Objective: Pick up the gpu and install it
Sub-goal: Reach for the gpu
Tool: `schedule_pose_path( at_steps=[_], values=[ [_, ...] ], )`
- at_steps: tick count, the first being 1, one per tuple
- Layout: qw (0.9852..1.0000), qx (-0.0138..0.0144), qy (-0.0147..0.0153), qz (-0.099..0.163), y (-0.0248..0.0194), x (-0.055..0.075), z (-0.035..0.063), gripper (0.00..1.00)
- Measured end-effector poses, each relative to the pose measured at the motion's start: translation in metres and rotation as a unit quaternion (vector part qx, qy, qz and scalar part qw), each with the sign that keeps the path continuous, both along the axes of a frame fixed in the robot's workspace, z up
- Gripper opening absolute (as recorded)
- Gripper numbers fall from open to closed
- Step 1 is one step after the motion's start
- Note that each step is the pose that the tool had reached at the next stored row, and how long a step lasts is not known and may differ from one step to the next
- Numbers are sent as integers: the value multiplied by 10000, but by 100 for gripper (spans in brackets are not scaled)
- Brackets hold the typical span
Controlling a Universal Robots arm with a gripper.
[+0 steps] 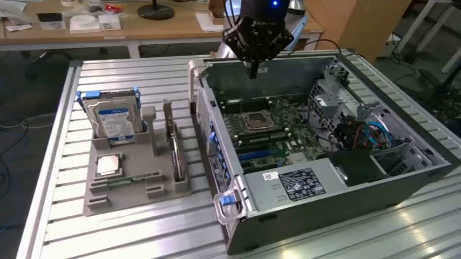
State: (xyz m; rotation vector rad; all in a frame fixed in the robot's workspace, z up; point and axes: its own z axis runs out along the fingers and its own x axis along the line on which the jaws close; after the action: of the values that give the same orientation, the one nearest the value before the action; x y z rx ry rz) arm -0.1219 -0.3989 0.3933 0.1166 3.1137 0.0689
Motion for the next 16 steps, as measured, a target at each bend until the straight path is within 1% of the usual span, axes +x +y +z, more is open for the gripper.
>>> schedule_pose_path(
  at_steps=[5, 16],
  values=[
    [10000, 0, 0, 0, 0, -3, 0, 11],
    [10000, 0, 0, 0, 0, -69, -2, 11]
  ],
)
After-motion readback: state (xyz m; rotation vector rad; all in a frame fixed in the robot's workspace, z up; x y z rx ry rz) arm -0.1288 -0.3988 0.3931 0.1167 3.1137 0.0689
